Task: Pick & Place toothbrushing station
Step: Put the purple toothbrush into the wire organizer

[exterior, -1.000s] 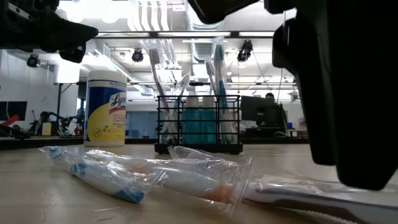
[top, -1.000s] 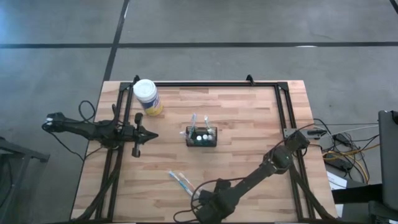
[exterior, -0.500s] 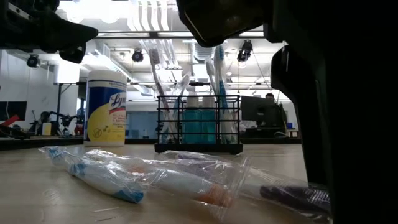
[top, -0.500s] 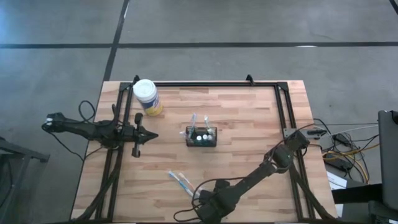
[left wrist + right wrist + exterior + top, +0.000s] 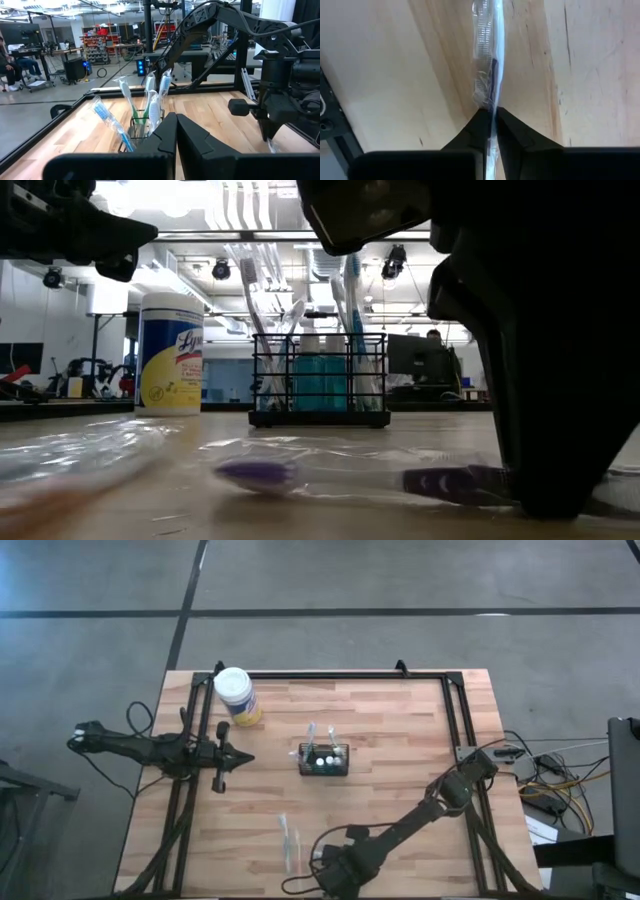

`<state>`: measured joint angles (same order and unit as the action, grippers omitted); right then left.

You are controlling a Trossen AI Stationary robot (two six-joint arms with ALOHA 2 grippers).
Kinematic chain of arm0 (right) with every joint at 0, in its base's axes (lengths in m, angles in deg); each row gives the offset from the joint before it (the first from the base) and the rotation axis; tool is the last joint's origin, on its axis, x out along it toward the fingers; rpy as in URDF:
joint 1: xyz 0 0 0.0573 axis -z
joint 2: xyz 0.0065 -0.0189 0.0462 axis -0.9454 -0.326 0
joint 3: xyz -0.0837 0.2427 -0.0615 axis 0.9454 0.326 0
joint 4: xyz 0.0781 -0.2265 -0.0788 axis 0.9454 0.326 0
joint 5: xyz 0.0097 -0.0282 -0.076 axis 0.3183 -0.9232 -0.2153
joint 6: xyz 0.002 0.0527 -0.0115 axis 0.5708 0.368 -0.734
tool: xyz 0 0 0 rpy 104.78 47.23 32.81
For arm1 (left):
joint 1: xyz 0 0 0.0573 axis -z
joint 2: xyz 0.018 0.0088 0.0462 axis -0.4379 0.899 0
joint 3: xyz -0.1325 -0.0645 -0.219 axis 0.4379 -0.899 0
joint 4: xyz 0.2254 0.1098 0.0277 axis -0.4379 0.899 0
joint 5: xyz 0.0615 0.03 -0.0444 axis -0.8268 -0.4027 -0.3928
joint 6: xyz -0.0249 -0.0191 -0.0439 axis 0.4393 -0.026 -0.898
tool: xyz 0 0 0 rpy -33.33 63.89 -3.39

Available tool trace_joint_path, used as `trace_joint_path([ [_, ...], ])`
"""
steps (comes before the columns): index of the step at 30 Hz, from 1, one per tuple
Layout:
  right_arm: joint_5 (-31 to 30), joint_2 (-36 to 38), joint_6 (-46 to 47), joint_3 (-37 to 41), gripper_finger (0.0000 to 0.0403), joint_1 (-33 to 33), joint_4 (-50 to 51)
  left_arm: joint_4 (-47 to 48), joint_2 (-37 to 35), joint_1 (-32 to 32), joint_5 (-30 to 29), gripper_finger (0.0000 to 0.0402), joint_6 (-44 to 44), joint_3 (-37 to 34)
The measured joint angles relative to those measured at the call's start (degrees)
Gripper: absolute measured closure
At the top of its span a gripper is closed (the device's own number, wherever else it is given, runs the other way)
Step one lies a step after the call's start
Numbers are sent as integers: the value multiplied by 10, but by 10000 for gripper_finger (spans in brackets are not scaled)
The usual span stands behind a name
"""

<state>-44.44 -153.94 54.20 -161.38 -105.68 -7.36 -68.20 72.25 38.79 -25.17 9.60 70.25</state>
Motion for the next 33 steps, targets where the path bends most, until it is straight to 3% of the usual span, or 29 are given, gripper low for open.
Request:
trace_joint_path([
  [10,-88,45,-1,7,384,4,81,-2,0,0,0,390,3,0],
  [18,-259,152,-32,58,385,5,60,-19,-2,0,-10,390,69,1],
  [23,-329,274,-138,175,385,11,-102,-21,-2,0,-10,390,111,11],
  [33,-330,498,-379,499,385,35,-573,-50,4,0,-20,393,101,40],
])
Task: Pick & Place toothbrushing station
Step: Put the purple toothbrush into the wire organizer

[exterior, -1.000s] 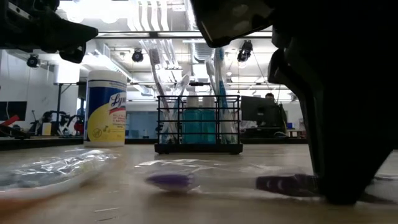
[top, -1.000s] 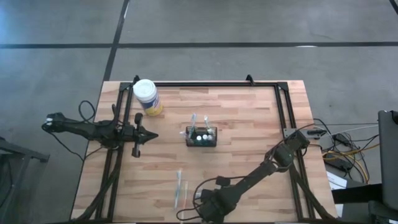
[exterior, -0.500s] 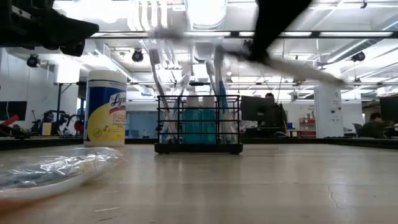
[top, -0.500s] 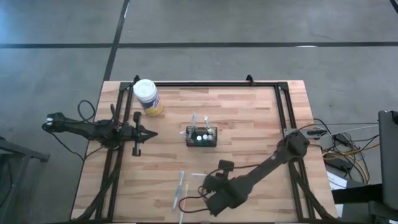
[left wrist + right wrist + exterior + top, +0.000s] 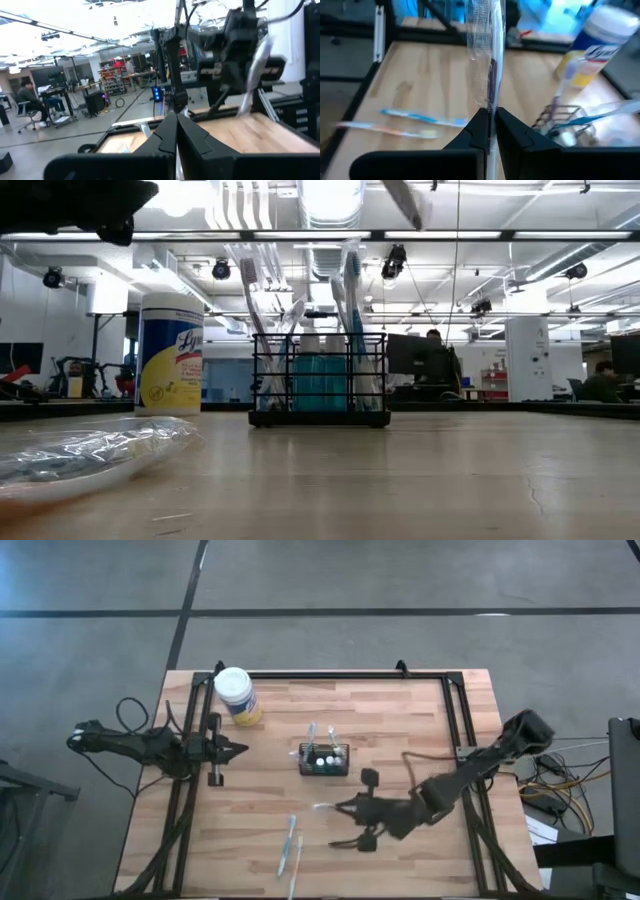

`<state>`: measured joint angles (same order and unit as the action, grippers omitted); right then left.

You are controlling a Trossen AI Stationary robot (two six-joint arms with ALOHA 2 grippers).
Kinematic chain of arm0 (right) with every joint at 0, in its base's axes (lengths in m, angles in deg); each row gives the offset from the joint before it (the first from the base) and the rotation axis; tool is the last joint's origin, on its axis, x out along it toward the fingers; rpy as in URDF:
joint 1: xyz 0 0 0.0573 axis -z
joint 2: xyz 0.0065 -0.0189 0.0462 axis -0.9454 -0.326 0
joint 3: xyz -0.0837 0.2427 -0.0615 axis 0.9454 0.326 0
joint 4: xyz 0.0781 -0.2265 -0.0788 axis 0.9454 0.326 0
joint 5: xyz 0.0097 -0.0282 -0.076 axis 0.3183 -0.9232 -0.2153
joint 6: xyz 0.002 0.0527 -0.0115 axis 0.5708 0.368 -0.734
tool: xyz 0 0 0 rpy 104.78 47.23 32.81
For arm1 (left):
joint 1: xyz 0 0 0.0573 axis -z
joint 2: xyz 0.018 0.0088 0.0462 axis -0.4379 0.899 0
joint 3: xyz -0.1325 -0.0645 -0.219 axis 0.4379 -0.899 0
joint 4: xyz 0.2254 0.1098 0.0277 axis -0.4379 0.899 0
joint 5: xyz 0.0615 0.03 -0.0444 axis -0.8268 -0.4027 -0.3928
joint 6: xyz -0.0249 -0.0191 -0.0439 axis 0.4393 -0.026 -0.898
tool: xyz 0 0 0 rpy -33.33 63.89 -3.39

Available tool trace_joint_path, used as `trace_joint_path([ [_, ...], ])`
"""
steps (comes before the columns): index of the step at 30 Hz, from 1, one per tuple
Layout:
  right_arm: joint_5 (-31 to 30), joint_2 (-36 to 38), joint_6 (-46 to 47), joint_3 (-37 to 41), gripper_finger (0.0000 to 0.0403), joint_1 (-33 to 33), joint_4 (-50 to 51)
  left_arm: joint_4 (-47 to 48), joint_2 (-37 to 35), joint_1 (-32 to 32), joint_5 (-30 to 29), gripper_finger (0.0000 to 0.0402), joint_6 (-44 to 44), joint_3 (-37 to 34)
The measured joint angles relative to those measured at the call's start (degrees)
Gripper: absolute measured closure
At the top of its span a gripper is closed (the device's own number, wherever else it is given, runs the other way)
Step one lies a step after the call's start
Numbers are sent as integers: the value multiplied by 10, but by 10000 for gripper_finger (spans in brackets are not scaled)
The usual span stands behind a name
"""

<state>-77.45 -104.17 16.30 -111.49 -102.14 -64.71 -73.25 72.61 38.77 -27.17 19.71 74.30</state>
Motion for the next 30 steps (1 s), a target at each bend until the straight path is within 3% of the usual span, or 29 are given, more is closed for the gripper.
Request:
trace_joint_path([
  [5,6,71,-79,131,385,35,-162,3,40,0,-9,396,-13,35],
  [8,43,107,-106,189,385,62,-214,3,79,-1,-41,393,-11,59],
  [12,93,143,-131,234,385,97,-285,3,134,-5,-44,393,6,90],
  [16,128,147,-159,245,385,118,-330,2,177,-8,-44,388,7,116],
  [22,129,115,-199,226,385,127,-368,-15,217,-10,-33,357,-8,145],
  [30,158,92,-262,190,385,150,-399,-25,273,-9,83,284,-36,202],
])
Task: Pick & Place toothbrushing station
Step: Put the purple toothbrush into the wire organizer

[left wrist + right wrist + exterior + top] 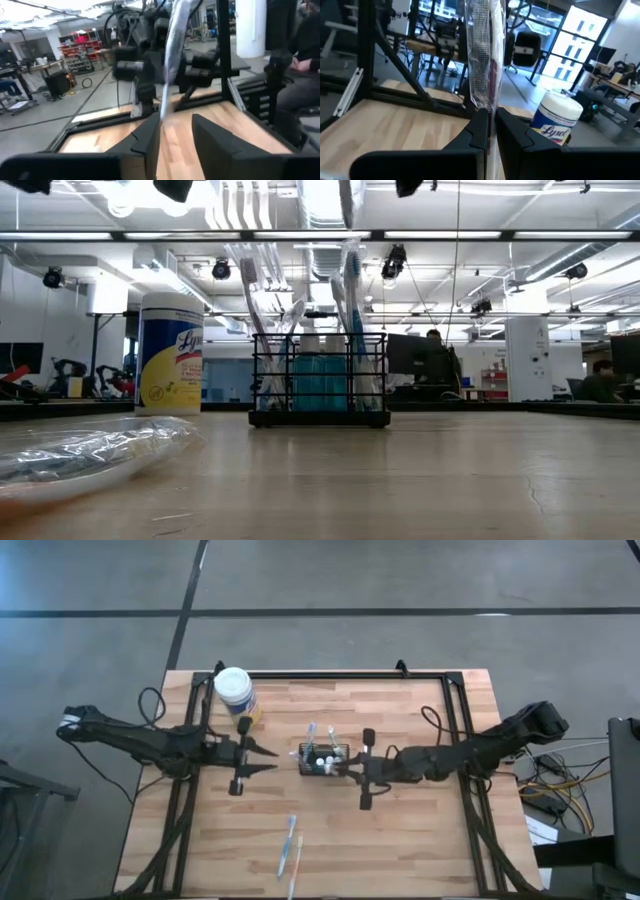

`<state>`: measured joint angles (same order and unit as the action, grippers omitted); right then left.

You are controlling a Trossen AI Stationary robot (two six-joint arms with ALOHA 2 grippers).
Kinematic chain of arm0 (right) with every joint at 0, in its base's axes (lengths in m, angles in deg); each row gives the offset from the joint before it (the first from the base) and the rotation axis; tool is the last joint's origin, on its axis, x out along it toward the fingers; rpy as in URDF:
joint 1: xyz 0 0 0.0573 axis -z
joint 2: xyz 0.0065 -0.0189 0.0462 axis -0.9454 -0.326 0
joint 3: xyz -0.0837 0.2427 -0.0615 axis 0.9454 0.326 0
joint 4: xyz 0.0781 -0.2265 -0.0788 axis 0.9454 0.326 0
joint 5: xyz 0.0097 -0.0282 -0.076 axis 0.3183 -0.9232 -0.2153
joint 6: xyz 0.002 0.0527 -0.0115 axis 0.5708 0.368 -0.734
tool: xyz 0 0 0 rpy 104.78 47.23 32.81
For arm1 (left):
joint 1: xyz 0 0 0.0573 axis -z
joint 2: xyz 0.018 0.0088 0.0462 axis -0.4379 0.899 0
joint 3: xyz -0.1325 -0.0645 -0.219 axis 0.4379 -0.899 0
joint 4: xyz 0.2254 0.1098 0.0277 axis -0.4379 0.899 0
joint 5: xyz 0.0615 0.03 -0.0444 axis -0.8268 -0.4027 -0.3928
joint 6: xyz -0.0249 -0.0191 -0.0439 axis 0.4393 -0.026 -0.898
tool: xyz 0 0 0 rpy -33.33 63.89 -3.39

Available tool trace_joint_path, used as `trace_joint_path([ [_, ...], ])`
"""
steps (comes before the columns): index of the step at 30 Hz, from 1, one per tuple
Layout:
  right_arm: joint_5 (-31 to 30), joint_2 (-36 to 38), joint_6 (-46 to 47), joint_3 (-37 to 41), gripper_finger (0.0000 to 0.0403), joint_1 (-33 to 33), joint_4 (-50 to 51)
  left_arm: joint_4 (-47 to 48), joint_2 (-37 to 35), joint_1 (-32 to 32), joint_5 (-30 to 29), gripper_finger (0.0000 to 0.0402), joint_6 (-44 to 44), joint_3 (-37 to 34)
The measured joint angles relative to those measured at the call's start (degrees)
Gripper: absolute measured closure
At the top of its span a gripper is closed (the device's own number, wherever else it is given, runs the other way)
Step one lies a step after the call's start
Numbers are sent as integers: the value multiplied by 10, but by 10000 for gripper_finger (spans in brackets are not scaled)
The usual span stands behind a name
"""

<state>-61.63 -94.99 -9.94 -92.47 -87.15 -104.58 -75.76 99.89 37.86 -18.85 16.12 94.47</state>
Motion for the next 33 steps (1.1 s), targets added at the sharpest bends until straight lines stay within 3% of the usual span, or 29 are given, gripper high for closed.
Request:
trace_joint_path([
  [5,55,-2,1,-20,385,27,5,-23,53,-3,-18,250,11,49],
  [16,61,-3,-3,-25,385,51,6,-16,193,-24,-29,218,39,169],
  [24,61,-3,-20,-33,385,52,7,-15,257,-46,58,220,36,224],
  [33,61,-3,-32,-30,385,55,9,-18,307,-62,92,220,39,267],
])
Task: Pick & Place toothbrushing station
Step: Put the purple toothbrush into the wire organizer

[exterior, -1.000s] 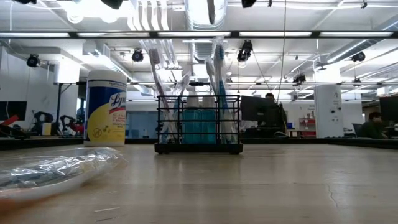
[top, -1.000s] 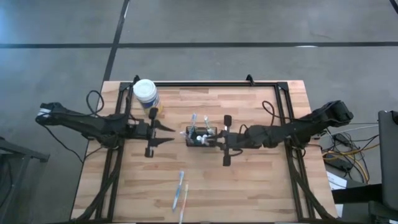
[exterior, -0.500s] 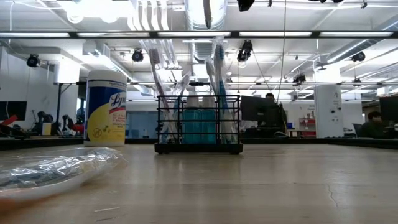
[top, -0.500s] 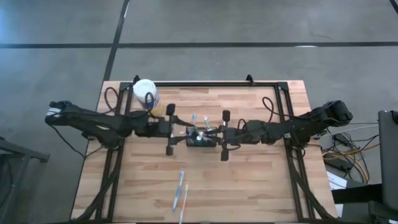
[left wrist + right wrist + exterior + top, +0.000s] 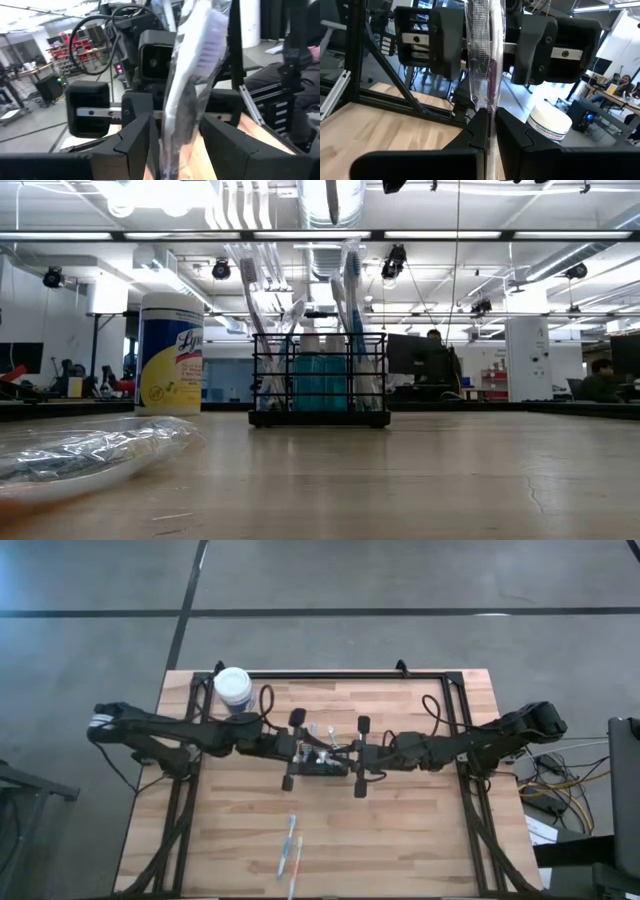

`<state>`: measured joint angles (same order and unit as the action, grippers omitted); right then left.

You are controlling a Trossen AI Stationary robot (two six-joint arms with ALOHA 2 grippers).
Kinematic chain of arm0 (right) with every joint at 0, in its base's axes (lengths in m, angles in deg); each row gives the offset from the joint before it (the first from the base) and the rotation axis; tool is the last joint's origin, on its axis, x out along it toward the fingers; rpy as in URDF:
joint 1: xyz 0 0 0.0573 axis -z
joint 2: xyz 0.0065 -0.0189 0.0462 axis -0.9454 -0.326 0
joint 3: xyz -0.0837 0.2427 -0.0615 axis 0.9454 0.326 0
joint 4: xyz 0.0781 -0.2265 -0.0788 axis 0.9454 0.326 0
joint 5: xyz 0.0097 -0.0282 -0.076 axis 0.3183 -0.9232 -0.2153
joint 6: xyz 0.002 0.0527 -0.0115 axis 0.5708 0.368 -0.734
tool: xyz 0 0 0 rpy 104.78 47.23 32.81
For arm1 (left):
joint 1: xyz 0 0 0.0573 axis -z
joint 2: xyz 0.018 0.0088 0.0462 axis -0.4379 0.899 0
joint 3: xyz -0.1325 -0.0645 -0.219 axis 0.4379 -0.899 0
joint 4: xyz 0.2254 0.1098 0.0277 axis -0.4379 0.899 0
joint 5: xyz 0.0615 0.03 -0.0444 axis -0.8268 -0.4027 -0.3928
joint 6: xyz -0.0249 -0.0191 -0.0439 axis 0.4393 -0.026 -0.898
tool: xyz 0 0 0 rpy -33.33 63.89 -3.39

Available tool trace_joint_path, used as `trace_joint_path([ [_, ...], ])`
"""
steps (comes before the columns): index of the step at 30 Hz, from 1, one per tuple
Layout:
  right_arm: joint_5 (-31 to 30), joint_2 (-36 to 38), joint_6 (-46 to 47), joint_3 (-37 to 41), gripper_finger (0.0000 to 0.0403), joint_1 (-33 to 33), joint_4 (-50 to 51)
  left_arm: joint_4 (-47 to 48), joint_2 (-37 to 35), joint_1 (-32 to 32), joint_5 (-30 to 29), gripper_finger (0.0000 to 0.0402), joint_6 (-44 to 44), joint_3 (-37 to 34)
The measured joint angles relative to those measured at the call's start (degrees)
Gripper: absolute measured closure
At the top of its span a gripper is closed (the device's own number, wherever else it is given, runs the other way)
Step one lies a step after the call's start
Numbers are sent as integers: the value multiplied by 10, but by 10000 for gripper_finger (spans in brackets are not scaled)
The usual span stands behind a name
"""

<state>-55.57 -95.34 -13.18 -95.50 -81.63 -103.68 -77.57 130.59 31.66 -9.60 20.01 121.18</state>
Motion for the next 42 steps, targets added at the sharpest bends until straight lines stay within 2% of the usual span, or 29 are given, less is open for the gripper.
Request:
trace_joint_path([
  [7,-2,0,-12,0,385,1,-1,-12,3,-5,9,222,4,8],
  [11,-3,0,-14,0,385,4,-2,-13,4,-6,9,241,4,8],
  [18,-4,0,-14,0,385,4,-2,-13,4,-7,7,309,11,5],
  [22,-2,0,-18,0,385,5,-4,-12,3,-8,9,373,23,5],
  [25,-1,0,-20,1,378,5,-3,-8,3,-8,11,380,32,5],
  [29,-4,3,-9,1,345,5,-2,5,-9,-8,12,380,38,4],
  [35,-9,30,-8,2,267,6,0,40,-67,-8,15,380,42,4],
  [39,-9,76,9,7,228,6,38,107,-124,-8,14,380,32,2],
  [42,-9,125,28,16,218,6,94,157,-176,-8,1,380,27,-2],
])
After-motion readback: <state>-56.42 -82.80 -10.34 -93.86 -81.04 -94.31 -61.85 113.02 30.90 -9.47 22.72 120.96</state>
